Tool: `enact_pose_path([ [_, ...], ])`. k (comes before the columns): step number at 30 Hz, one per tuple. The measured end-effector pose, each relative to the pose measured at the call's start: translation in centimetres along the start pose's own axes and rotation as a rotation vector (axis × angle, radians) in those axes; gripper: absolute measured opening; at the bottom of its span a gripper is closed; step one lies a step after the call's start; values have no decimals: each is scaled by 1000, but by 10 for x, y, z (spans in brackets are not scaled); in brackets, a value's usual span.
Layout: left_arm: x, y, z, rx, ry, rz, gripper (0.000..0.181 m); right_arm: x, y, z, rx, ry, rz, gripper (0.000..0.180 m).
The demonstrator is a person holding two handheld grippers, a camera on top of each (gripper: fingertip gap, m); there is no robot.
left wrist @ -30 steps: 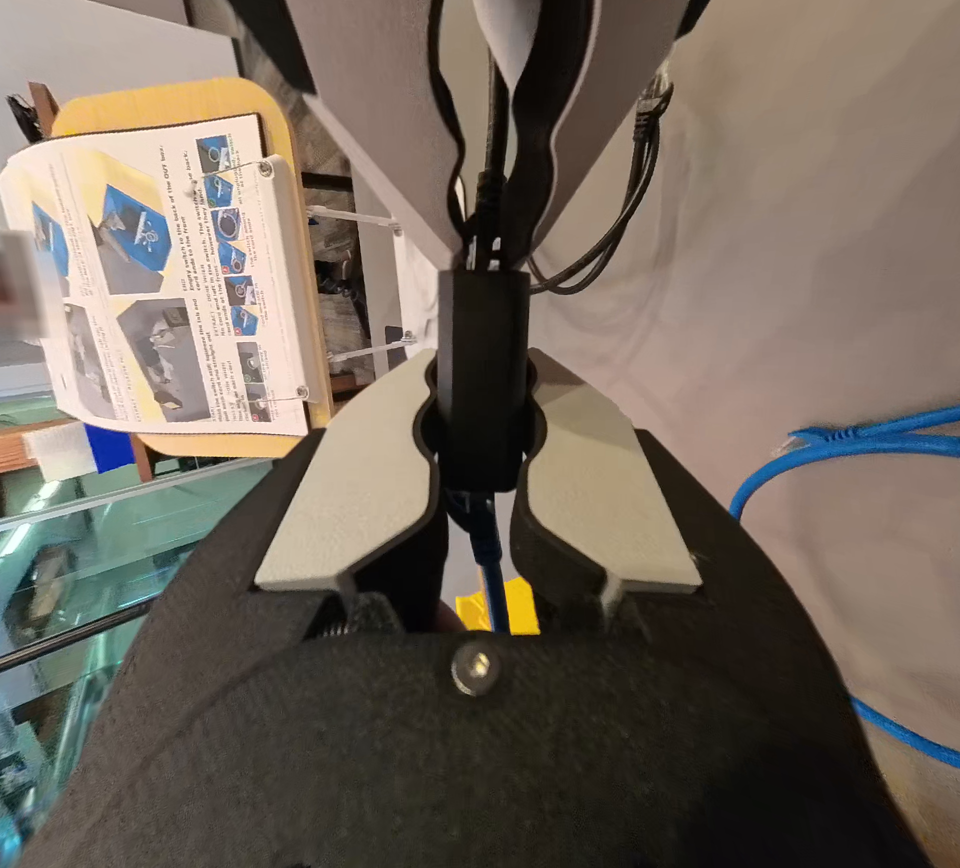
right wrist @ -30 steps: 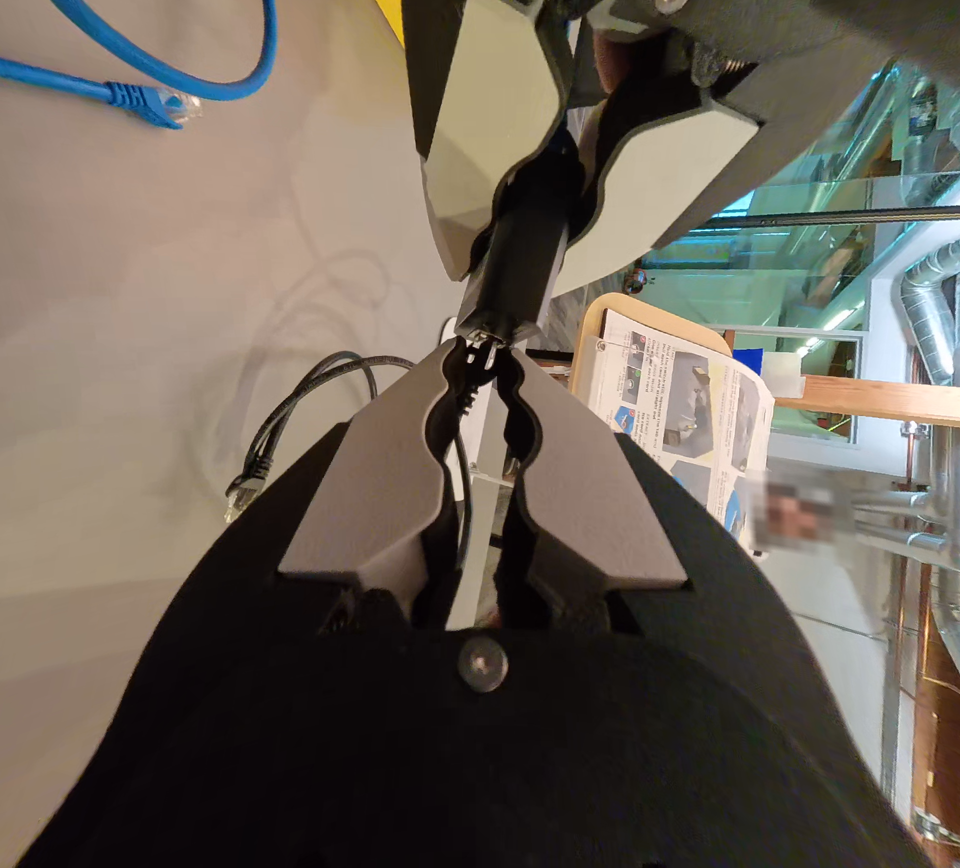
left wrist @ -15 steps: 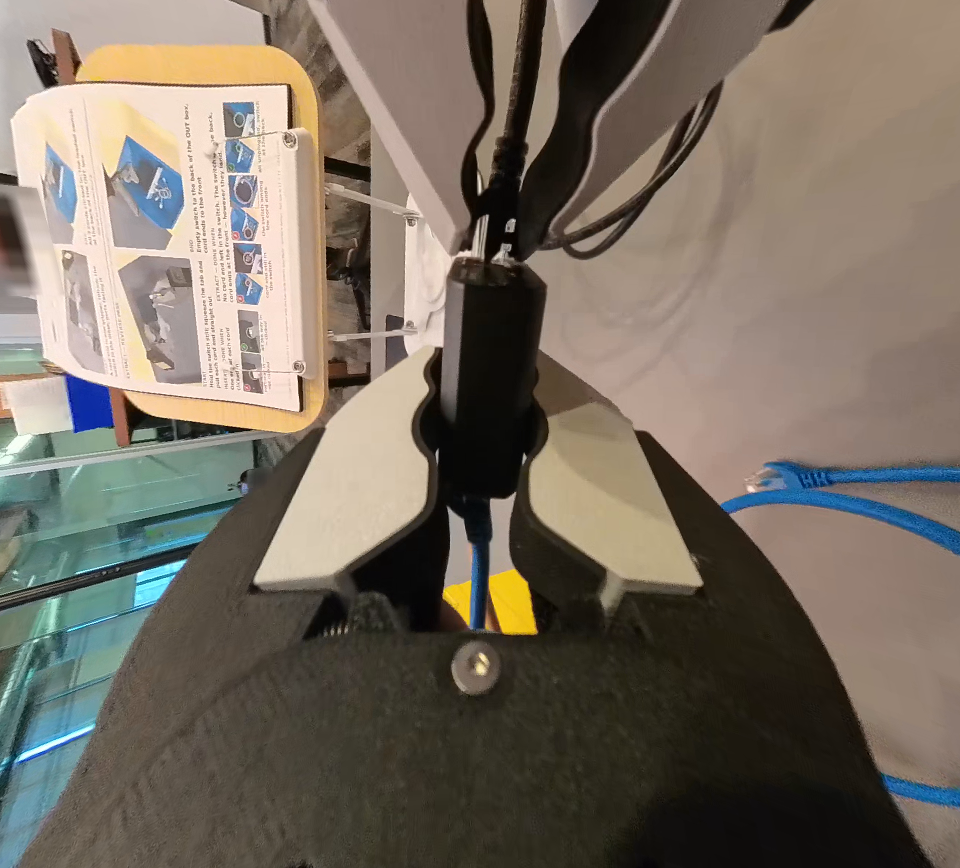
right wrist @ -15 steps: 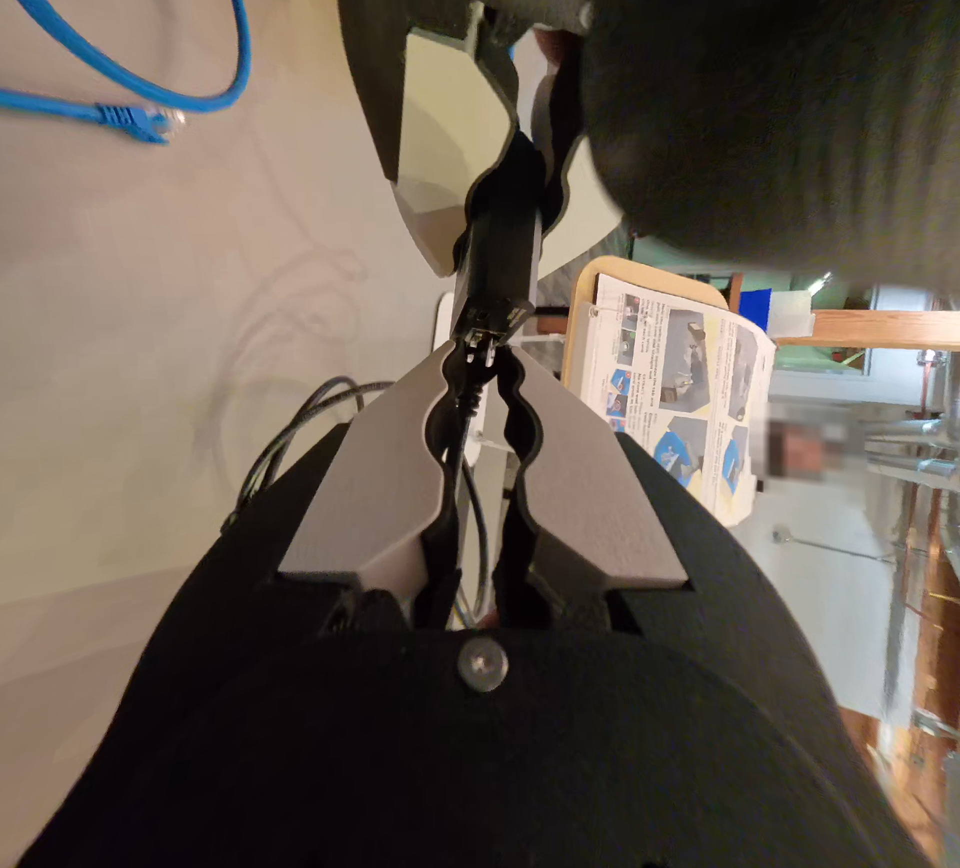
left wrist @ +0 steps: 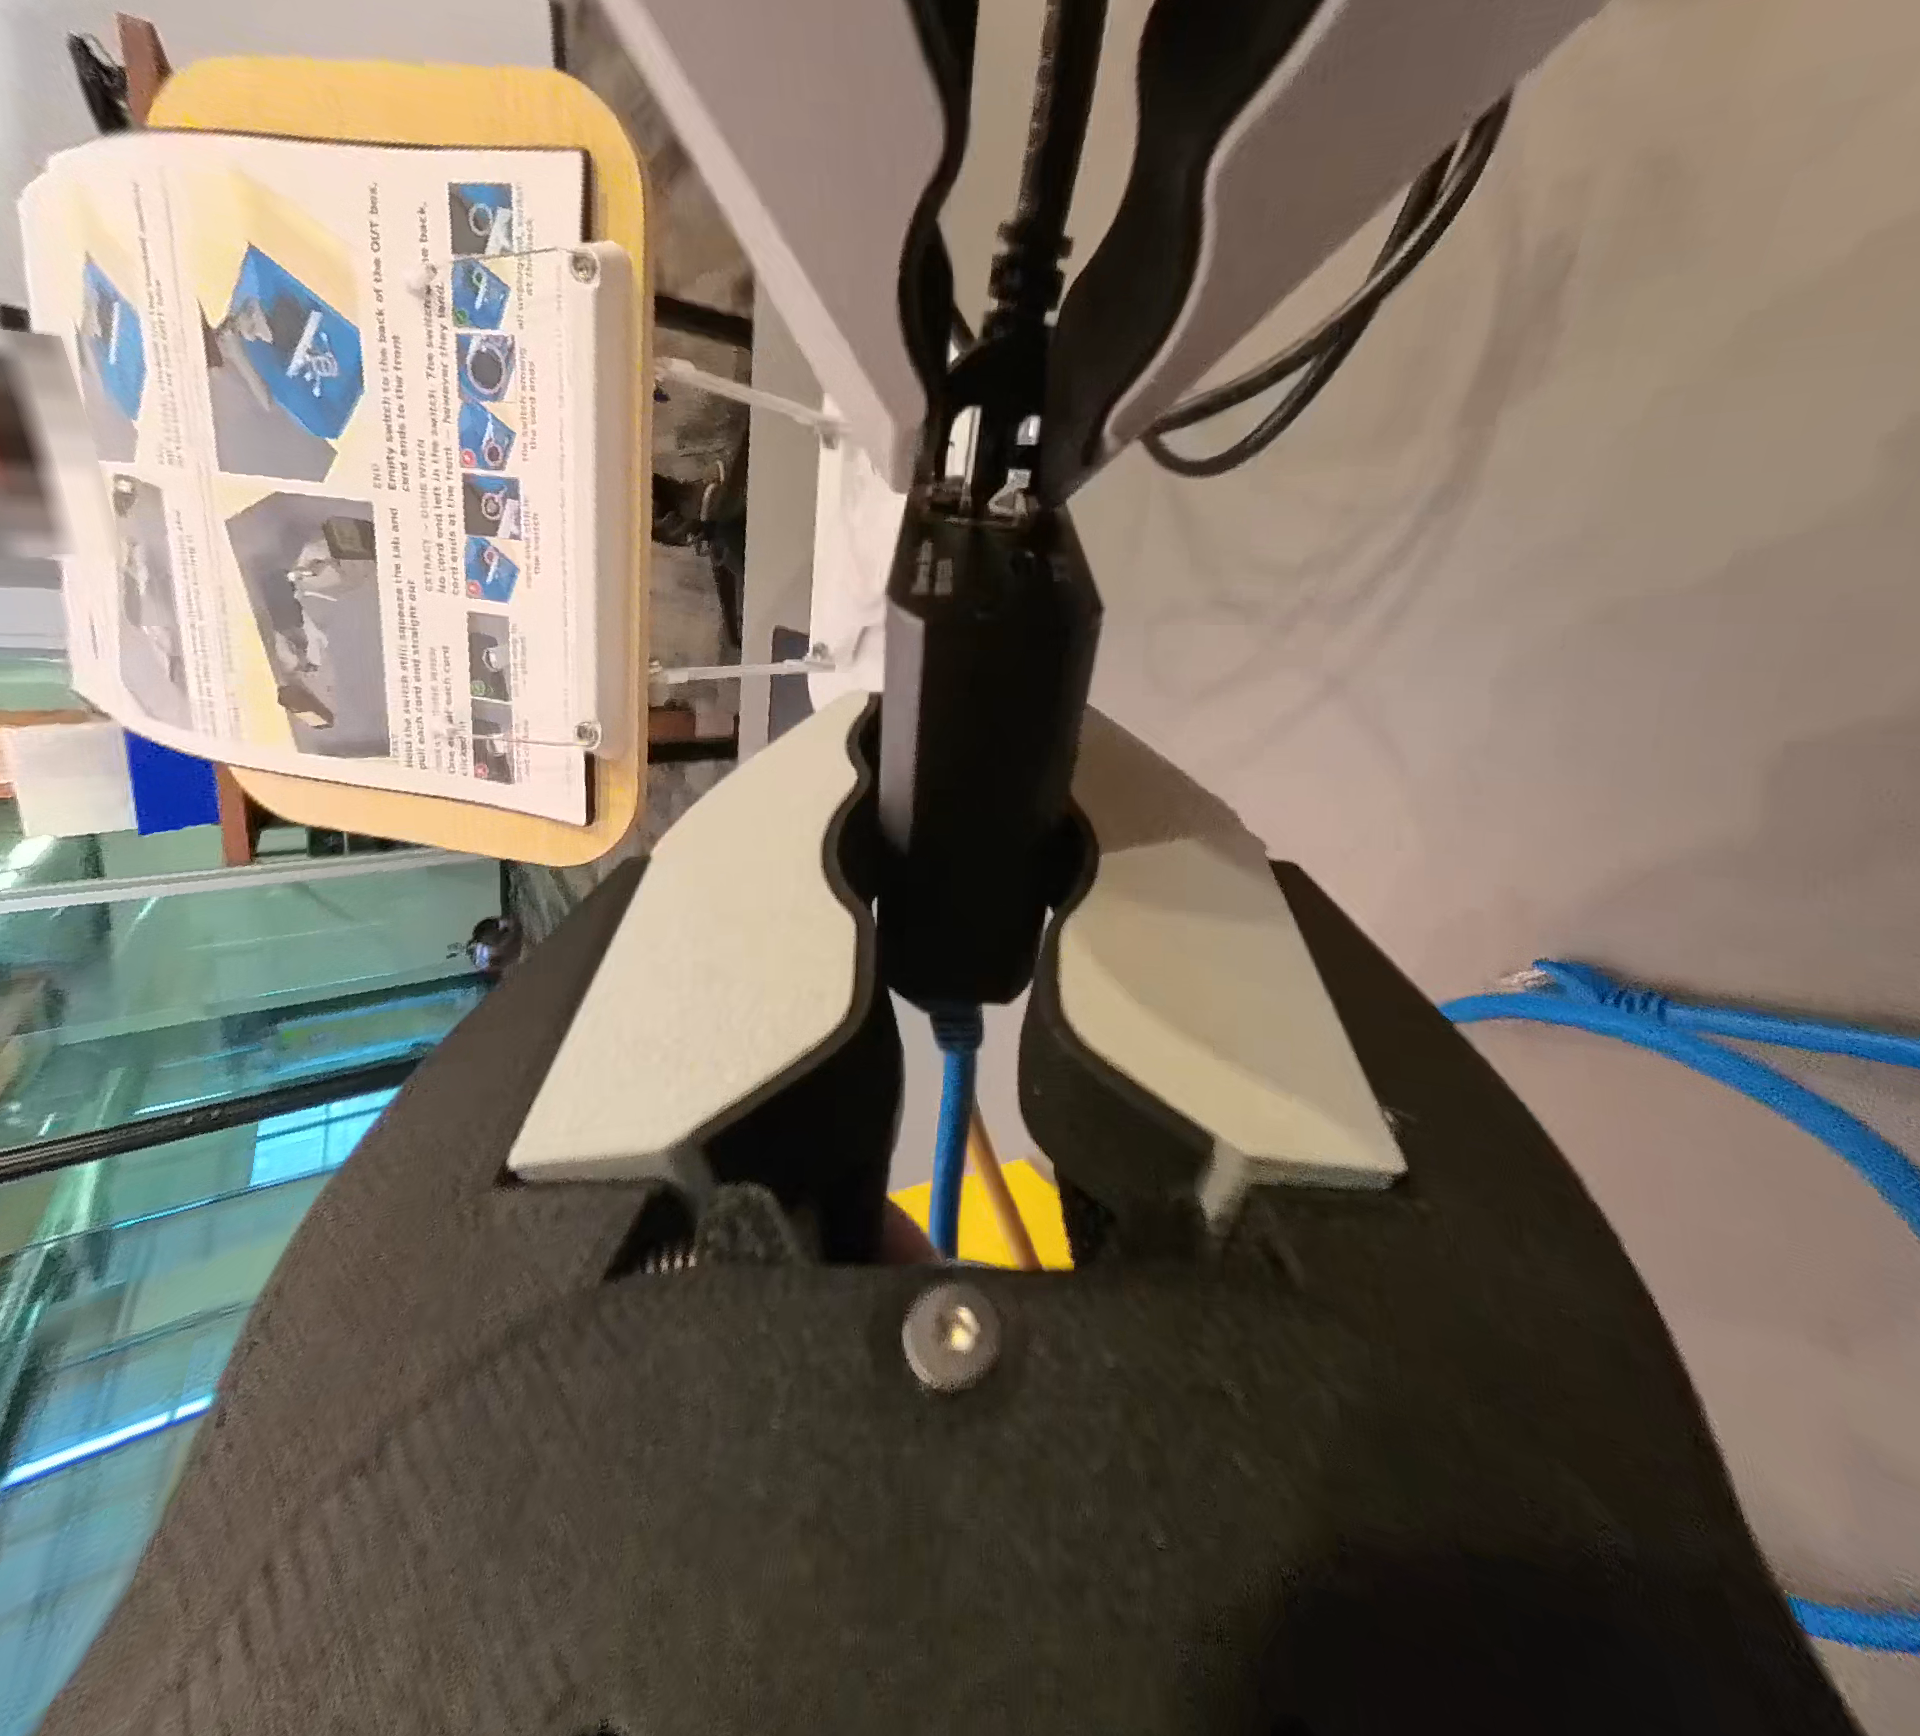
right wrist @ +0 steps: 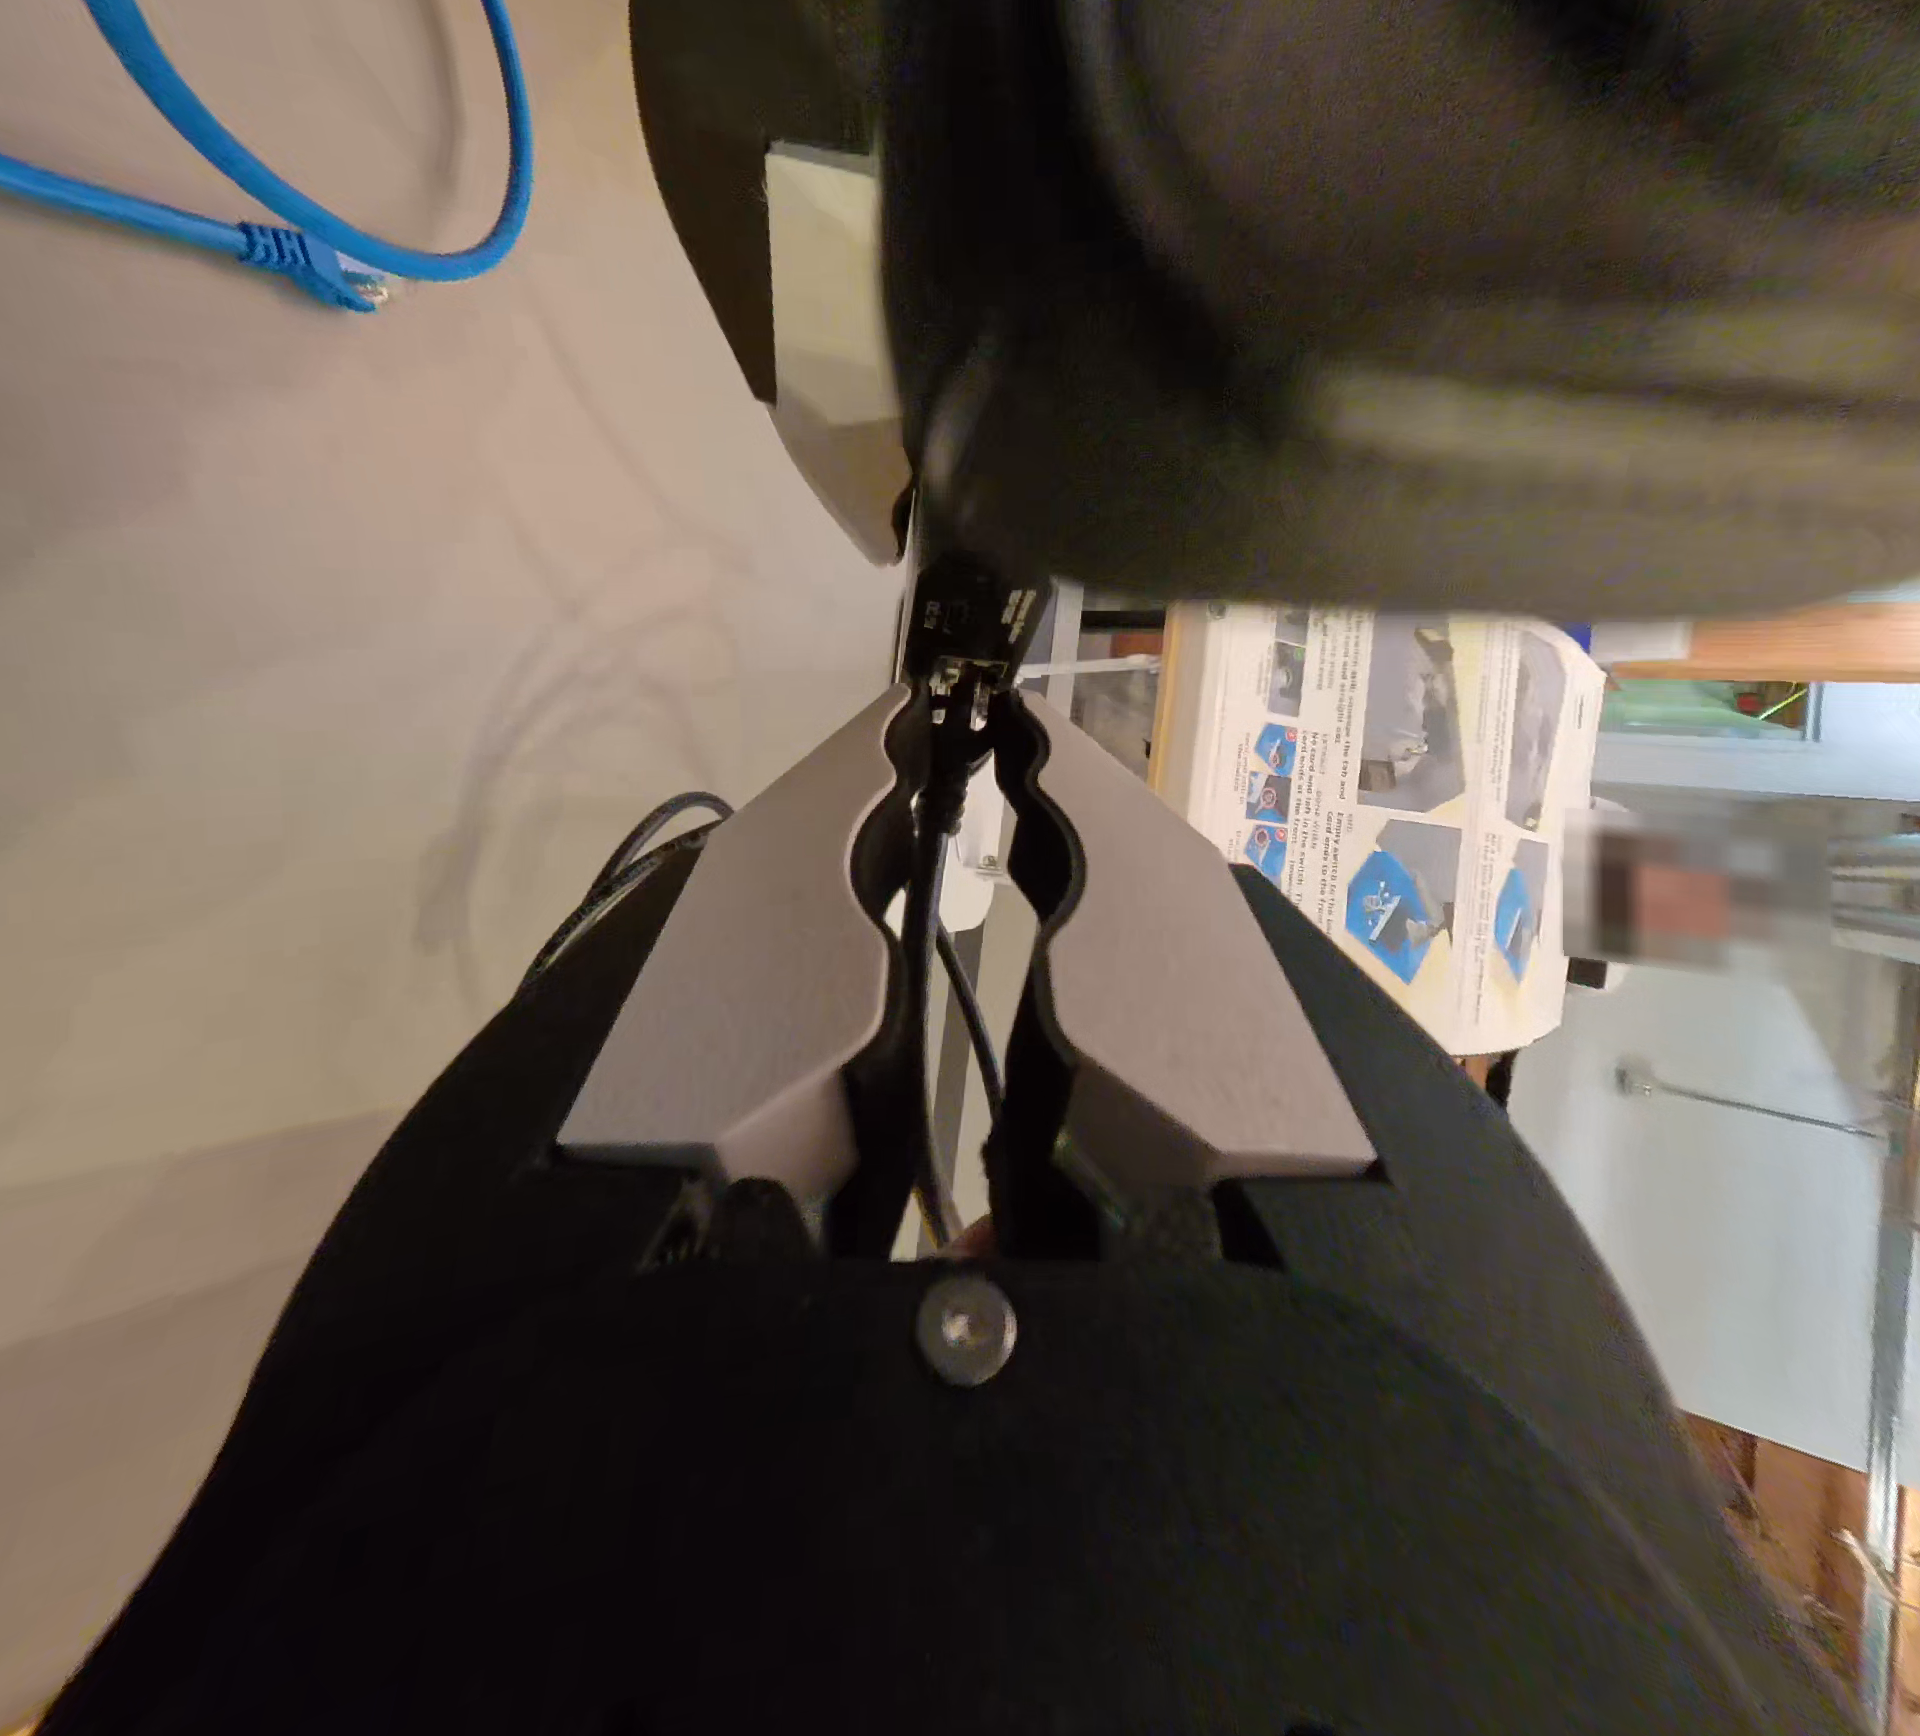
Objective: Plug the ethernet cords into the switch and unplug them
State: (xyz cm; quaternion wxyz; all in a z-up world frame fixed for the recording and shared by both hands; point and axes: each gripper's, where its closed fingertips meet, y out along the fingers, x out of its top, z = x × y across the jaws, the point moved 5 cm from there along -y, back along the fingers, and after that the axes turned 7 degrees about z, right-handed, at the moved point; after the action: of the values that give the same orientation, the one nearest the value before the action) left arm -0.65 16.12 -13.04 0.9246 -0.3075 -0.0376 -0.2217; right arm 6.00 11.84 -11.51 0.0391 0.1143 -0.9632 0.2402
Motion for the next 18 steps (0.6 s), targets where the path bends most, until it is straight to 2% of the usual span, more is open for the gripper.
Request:
enact_pose_path([
  [1, 1, 0, 0, 8, -4, -10, 27, -1, -1, -1, 2, 14, -12, 11],
  [9, 4, 5, 6, 31, -69, -1, 26, -3, 0, -6, -45, 57, 80, 10],
  [14, 2, 1, -1, 1, -93, -24, 26, -1, -4, -4, 21, 160, -15, 10],
  [18, 6, -1, -2, -9, -118, -60, 27, -7, -8, -6, 103, 333, -148, 10],
])
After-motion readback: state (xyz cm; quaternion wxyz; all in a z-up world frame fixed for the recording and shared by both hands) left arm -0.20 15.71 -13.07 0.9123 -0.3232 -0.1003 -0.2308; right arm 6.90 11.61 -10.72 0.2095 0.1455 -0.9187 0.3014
